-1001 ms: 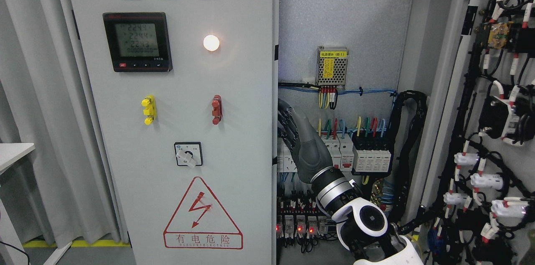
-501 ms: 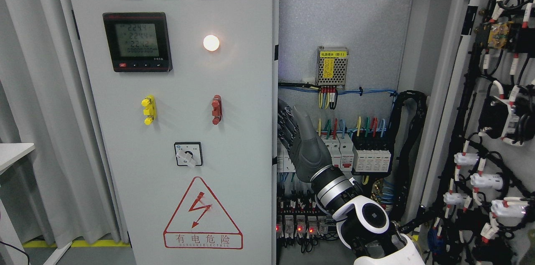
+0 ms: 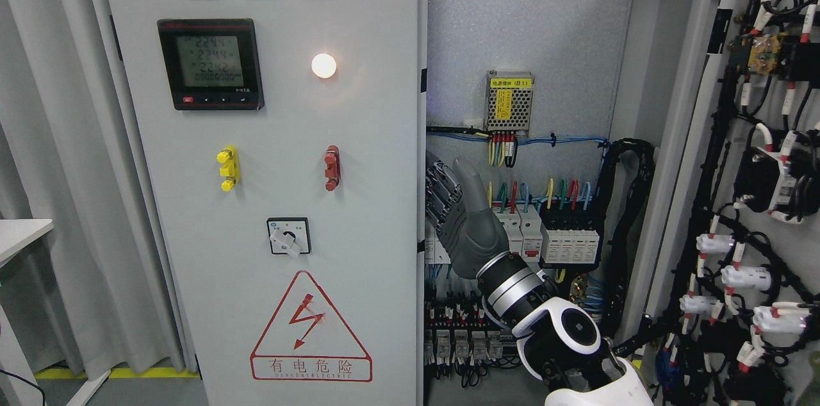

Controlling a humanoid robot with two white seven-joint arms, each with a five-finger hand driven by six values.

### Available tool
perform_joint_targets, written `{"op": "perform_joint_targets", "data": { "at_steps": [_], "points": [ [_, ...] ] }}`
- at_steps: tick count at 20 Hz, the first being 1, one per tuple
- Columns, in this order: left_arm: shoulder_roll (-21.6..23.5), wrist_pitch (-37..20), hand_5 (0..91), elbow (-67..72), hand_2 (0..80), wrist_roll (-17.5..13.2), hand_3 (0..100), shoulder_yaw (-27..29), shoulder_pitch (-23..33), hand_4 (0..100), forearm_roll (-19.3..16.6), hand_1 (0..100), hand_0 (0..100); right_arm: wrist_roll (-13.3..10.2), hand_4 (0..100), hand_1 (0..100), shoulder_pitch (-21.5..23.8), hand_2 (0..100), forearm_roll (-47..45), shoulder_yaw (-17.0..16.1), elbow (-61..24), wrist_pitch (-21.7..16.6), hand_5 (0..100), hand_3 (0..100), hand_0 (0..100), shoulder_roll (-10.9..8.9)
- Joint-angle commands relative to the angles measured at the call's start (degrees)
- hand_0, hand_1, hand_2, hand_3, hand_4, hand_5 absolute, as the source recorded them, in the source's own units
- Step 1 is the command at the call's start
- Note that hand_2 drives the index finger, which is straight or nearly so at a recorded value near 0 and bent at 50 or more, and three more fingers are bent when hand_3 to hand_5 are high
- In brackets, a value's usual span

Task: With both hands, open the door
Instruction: 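Hook the right hand fingers behind the lamp-panel door edge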

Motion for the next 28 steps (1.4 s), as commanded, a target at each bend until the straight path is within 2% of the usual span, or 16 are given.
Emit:
{"op": "perform_joint_targets", "data": {
  "at_steps": [1, 3, 6, 14, 16, 24, 28],
  "points": [
    [0.3, 0.0, 0.0, 0.0, 2.7, 0.0, 3, 0.0, 0.0, 4, 0.0, 0, 30, 0.3, 0, 0, 0.1, 0, -2.7, -1.3, 0.8, 0.1, 0, 0, 22, 0.00],
    [0.3, 0.0, 0.0, 0.0, 2.7, 0.0, 3, 0.0, 0.0, 4, 0.0, 0, 30, 0.4, 0, 0, 0.1, 0, -3.2, -1.2, 0.8, 0.5, 0, 0, 22, 0.00],
    [0.3, 0.0, 0.0, 0.0, 2.7, 0.0, 3, 0.0, 0.0, 4, 0.0, 0, 30, 2.0, 0, 0, 0.1, 0, -3.5, -1.3, 0.8, 1.7, 0, 0, 22, 0.00],
    [0.3, 0.0, 0.0, 0.0, 2.7, 0.0, 3, 0.0, 0.0, 4, 0.0, 0, 30, 2.7, 0, 0, 0.1, 0, -4.6, -2.1, 1.5, 2.1, 0, 0, 22, 0.00],
    [0.3, 0.0, 0.0, 0.0, 2.7, 0.0, 3, 0.0, 0.0, 4, 0.0, 0, 30, 4.2, 0, 0, -0.2, 0, -5.0, -2.1, 1.7, 3.2, 0, 0, 22, 0.00],
    [0.3, 0.0, 0.0, 0.0, 2.7, 0.0, 3, 0.0, 0.0, 4, 0.0, 0, 30, 6.6, 0, 0, -0.8, 0, -5.1, -2.1, 1.9, 3.9, 0, 0, 22, 0.00],
    [0.3, 0.0, 0.0, 0.0, 2.7, 0.0, 3, 0.0, 0.0, 4, 0.0, 0, 30, 6.8, 0, 0, -0.8, 0, -5.1, -2.2, 1.6, 4.1, 0, 0, 22, 0.00]
  ]
}}
